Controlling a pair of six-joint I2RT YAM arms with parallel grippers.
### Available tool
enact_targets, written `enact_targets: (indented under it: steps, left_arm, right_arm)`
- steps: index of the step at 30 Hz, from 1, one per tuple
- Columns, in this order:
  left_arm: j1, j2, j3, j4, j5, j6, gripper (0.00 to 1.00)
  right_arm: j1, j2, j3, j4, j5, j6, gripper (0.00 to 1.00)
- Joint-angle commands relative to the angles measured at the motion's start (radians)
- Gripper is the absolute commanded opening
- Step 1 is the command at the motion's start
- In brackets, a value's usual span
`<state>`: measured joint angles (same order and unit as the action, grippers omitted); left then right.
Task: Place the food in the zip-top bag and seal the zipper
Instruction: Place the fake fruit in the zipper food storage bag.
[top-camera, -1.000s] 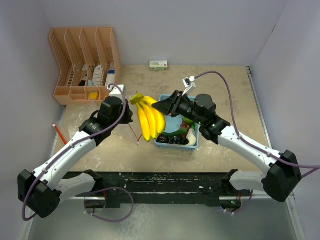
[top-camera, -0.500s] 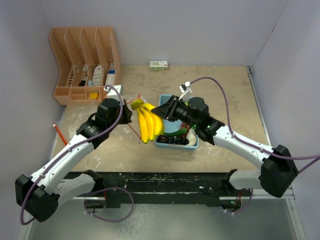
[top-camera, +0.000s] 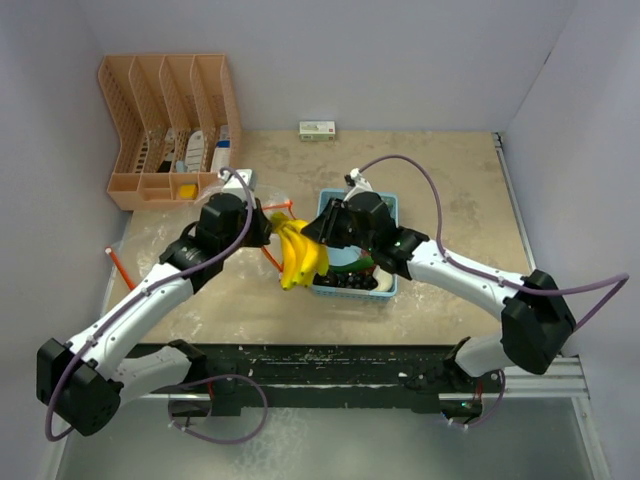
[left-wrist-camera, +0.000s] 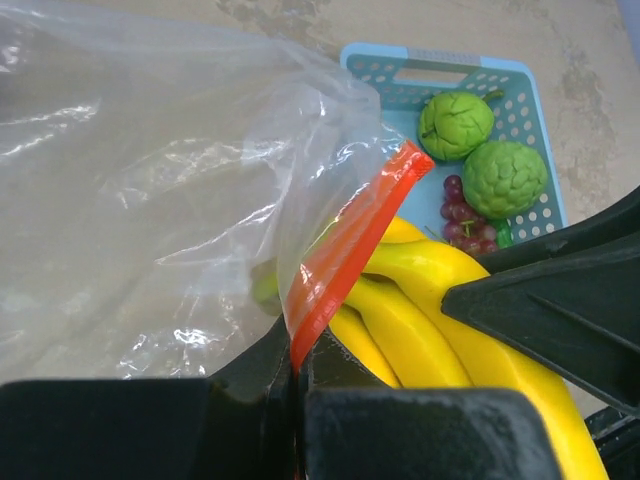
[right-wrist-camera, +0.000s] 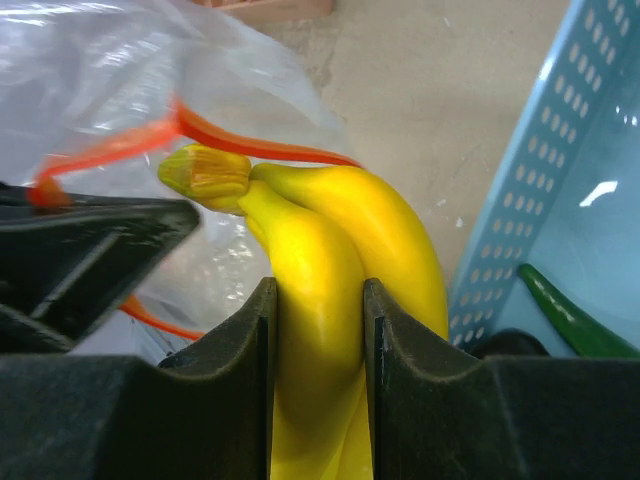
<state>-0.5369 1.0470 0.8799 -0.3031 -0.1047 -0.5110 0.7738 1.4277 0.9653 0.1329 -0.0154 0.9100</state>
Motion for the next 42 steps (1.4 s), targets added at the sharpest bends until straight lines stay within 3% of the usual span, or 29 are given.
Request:
enact_targets:
  steps: [1,10,21,30,36,40,42]
  left_arm:
    - [0.001,0.047,0.032,0.11,0.118,0.025,0.0]
    - [0.0,0.008,-0.005,0.187,0.246,0.028,0.0]
    - [0.0,-0.011,-0.102,0.272,0.425,-0.117,0.0]
    - [0.001,-0.034,-0.193,0.238,0.417,-0.145,0.0]
    - [0.0,0.026,-0.223,0.295,0.415,-0.156,0.0]
    - [0.0,0.111,-0.228,0.37,0.46,-0.183,0.0]
    - [0.0,0.143,-0.23,0.402,0.475,-0.194,0.0]
  right_arm:
    - [0.022,-0.015,0.119,0.017,0.054,-0.041,0.0]
    - [0.027,0.039,0.196,-0.03,0.092,-0.05,0.0]
    - [0.064,0.047,0.225,-0.11,0.392,-0.034,0.0]
    - [0.07,0.033,0.222,-0.103,0.473,-0.068,0.0]
    - [0.07,0.062,0.252,-0.234,0.5,-0.11,0.0]
    - [0.07,0.091,0.268,-0.275,0.51,-0.122,0.16]
    - [0.07,0.097,0.266,-0.283,0.515,-0.122,0.29]
